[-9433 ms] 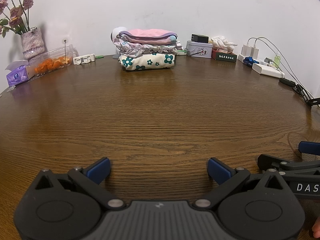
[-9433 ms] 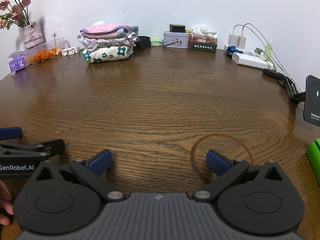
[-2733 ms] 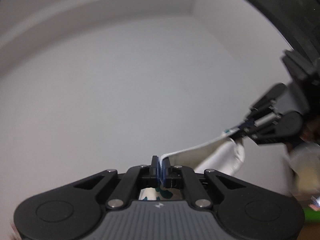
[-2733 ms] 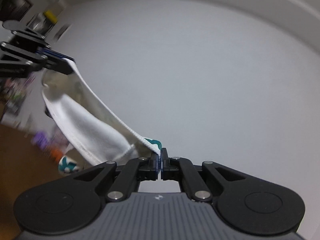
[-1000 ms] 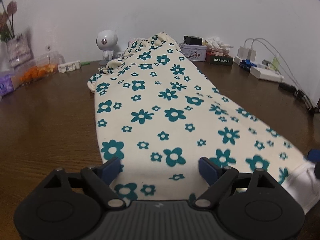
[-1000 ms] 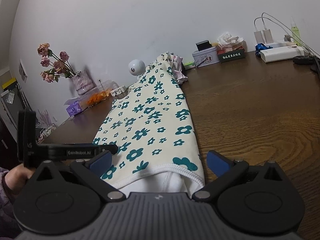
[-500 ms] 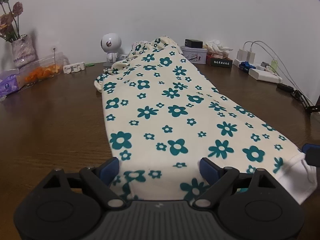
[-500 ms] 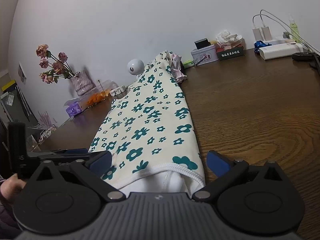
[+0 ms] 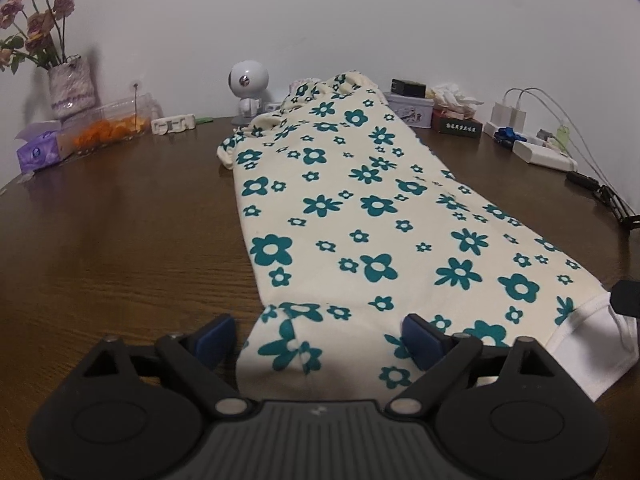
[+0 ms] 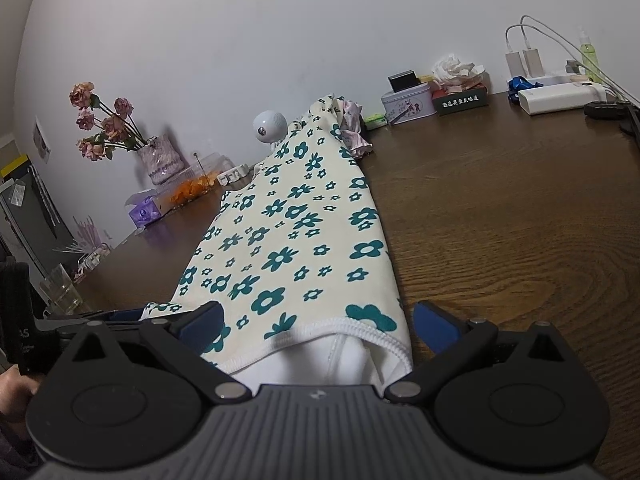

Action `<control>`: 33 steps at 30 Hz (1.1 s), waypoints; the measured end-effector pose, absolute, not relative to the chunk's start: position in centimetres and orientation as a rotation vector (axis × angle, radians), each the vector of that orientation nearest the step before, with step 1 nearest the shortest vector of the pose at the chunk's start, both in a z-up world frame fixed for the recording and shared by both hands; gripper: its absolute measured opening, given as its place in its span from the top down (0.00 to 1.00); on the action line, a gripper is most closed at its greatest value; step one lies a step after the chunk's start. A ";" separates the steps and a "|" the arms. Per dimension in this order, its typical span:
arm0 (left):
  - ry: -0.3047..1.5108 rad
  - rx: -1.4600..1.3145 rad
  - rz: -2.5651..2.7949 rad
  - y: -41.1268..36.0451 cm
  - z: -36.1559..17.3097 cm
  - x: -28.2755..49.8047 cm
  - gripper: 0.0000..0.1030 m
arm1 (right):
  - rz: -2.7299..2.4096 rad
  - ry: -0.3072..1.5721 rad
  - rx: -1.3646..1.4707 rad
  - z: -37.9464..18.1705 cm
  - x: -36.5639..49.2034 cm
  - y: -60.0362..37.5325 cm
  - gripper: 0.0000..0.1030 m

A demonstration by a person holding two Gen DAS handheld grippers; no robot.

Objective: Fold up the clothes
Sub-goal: 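Smooth the shirt hem with both grippers open on the fabric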

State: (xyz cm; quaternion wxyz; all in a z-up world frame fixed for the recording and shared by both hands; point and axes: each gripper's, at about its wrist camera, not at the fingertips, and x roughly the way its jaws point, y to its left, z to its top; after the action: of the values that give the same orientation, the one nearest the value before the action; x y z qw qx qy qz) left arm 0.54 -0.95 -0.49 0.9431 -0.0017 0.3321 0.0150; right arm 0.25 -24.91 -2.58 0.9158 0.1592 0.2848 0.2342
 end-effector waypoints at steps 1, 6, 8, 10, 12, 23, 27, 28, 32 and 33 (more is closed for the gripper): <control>0.680 -0.003 0.036 -1.0 -0.5 0.6 0.06 | 0.483 0.588 0.326 -2.6 0.3 -24.9 0.00; 0.693 -0.008 0.050 -0.8 -0.6 0.9 0.00 | 0.493 0.596 0.321 -2.6 0.3 -24.8 0.00; 0.693 -0.006 0.050 -0.8 -0.6 0.9 0.00 | 0.498 0.599 0.323 -2.6 0.3 -24.8 0.00; 0.693 -0.007 0.050 -0.8 -0.6 0.8 0.00 | 0.501 0.600 0.325 -2.7 0.3 -24.9 0.00; 0.693 -0.007 0.050 -0.8 -0.6 0.8 0.00 | 0.503 0.600 0.327 -2.7 0.4 -24.9 0.00; 0.694 -0.011 0.050 -1.0 -0.6 0.9 0.00 | 0.498 0.601 0.339 -2.8 0.5 -25.0 0.00; 0.694 -0.011 0.051 -1.0 -0.6 0.9 0.00 | 0.498 0.603 0.342 -2.8 0.5 -25.0 0.00; 0.694 -0.011 0.051 -1.0 -0.6 0.9 0.00 | 0.498 0.604 0.342 -2.8 0.5 -25.0 0.00; 0.694 -0.012 0.051 -1.0 -0.6 0.9 0.00 | 0.497 0.604 0.344 -2.8 0.4 -25.0 0.00; 0.694 -0.012 0.051 -1.0 -0.6 0.9 0.00 | 0.497 0.603 0.344 -2.8 0.4 -25.0 0.00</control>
State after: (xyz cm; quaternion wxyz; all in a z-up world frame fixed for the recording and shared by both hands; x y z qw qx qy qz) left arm 0.90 -0.98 -0.58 0.9400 -0.0058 0.3401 0.0248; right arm 0.45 -24.98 -2.79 0.9103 0.1667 0.2926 0.2409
